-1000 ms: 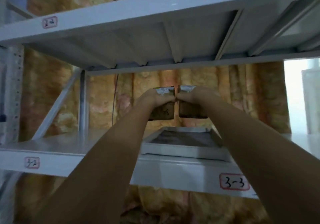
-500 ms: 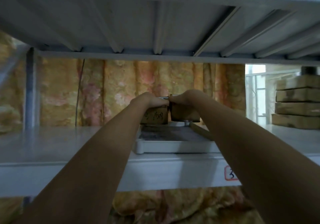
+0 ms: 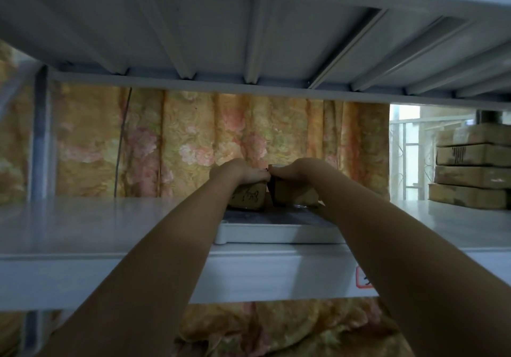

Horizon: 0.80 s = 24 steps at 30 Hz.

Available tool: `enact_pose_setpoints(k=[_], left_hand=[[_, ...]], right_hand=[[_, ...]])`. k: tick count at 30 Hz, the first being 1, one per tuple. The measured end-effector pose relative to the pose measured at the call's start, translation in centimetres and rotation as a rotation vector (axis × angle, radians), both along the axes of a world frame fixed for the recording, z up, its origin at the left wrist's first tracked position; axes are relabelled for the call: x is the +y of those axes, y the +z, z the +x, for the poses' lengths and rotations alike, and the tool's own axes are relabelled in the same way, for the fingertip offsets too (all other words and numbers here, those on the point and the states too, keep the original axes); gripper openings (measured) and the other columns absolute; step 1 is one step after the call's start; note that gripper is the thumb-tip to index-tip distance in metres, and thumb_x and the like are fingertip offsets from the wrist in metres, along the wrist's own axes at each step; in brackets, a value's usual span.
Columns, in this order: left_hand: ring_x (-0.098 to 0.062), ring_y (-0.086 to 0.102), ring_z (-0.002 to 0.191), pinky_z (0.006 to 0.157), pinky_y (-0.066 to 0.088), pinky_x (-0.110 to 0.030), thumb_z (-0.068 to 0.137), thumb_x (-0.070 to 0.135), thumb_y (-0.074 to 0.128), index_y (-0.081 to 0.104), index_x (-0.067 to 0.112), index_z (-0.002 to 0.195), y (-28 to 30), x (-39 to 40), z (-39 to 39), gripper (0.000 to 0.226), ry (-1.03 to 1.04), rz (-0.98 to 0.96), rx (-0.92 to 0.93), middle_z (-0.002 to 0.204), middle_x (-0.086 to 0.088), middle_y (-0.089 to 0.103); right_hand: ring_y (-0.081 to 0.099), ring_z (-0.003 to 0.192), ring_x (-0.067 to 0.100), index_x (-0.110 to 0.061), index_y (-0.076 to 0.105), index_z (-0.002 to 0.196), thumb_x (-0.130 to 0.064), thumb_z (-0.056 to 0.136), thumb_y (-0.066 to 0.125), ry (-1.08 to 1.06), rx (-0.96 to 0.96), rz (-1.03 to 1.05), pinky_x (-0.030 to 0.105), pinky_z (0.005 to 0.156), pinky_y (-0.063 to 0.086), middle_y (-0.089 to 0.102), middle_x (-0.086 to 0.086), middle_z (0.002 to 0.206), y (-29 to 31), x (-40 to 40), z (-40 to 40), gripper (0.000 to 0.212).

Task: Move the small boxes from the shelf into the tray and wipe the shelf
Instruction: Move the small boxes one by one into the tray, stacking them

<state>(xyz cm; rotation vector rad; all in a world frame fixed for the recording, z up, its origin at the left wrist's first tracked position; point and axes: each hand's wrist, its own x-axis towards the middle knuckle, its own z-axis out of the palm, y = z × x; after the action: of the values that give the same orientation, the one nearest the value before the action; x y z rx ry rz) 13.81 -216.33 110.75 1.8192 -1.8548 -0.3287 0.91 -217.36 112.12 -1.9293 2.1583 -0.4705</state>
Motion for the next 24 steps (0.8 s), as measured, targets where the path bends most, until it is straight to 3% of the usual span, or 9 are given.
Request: enact_pose_setpoints(k=[2,4,5,7,9,12,17,21,24], left_hand=[[-0.032,0.050,0.122,0.106,0.040,-0.042,0.069,0.070,0.057,0.043,0.009,0.137,-0.2,0.0,-0.2,0.093,0.016,-0.018,-0.042,0.136,-0.012,0.050],[-0.032,0.048,0.125,0.105,0.041,-0.040,0.079,0.068,0.051,0.040,0.008,0.141,-0.4,-0.4,-0.4,0.086,0.025,-0.030,-0.056,0.140,-0.013,0.046],[-0.032,0.048,0.125,0.104,0.041,-0.039,0.084,0.065,0.047,0.040,0.007,0.141,-0.5,-0.7,-0.3,0.081,0.029,-0.046,-0.055,0.141,-0.013,0.046],[-0.032,0.048,0.125,0.104,0.041,-0.040,0.092,0.059,0.039,0.042,0.005,0.139,-0.6,-1.1,-0.1,0.072,0.048,-0.080,-0.056,0.143,-0.015,0.045],[-0.034,0.044,0.128,0.107,0.039,-0.040,0.096,0.054,0.034,0.037,0.002,0.142,-0.4,-0.8,0.3,0.069,0.041,-0.079,-0.056,0.146,-0.017,0.040],[-0.034,0.039,0.133,0.103,0.038,-0.041,0.094,0.056,0.040,0.028,0.004,0.147,0.5,0.2,1.7,0.075,-0.047,0.001,-0.023,0.152,-0.016,0.030],[-0.027,0.032,0.139,0.109,0.036,-0.045,0.084,0.059,0.056,0.030,0.017,0.149,0.1,0.2,4.7,0.082,-0.196,0.070,-0.081,0.154,-0.004,0.027],[-0.021,0.035,0.137,0.112,0.030,-0.034,0.084,0.050,0.063,0.038,0.019,0.146,-0.7,-0.3,4.8,0.074,-0.288,-0.018,-0.165,0.151,-0.004,0.035],[-0.022,0.036,0.137,0.109,0.034,-0.034,0.086,0.049,0.062,0.042,0.021,0.143,-0.4,-0.5,4.5,0.067,-0.311,-0.005,-0.200,0.151,-0.004,0.035]], right_hand=[[0.054,0.091,0.025,-0.006,0.052,0.122,-0.066,0.091,0.032,0.021,-0.008,0.012,0.032,0.078,0.038,0.055,0.009,0.095,0.0,0.0,-0.4,0.070],[0.052,0.115,0.029,-0.006,0.045,0.136,-0.060,0.094,0.036,0.030,0.006,-0.007,0.034,0.087,0.039,0.056,0.012,0.122,-0.2,0.2,-0.9,0.069],[0.046,0.126,0.030,-0.005,0.039,0.141,-0.056,0.095,0.037,0.020,0.026,-0.050,0.035,0.094,0.038,0.048,0.013,0.138,-0.4,0.2,-1.1,0.068],[0.036,0.136,0.032,-0.004,0.030,0.146,-0.051,0.098,0.035,0.015,0.052,-0.109,0.036,0.100,0.038,0.032,0.015,0.151,-0.9,0.3,-1.6,0.067],[0.035,0.137,0.033,-0.003,0.025,0.148,-0.045,0.100,0.033,0.040,0.046,-0.146,0.037,0.095,0.042,0.026,0.016,0.154,-0.8,0.6,-2.2,0.064],[0.035,0.137,0.033,-0.003,0.024,0.148,-0.047,0.099,0.037,0.115,0.064,-0.209,0.042,0.107,0.039,0.024,0.015,0.155,0.0,0.9,-3.6,0.068],[0.036,0.135,0.031,-0.019,0.032,0.146,-0.059,0.082,0.059,0.270,0.044,-0.066,0.041,0.099,0.047,0.026,0.007,0.153,0.5,1.1,-6.5,0.081],[0.034,0.138,0.029,-0.025,0.029,0.147,-0.046,0.080,0.069,0.383,0.072,-0.057,0.040,0.106,0.038,0.028,0.004,0.153,-0.5,0.9,-6.9,0.081],[0.040,0.133,0.029,-0.024,0.034,0.145,-0.036,0.082,0.071,0.423,0.079,-0.084,0.038,0.102,0.043,0.033,0.005,0.150,-1.1,0.6,-6.4,0.074]])
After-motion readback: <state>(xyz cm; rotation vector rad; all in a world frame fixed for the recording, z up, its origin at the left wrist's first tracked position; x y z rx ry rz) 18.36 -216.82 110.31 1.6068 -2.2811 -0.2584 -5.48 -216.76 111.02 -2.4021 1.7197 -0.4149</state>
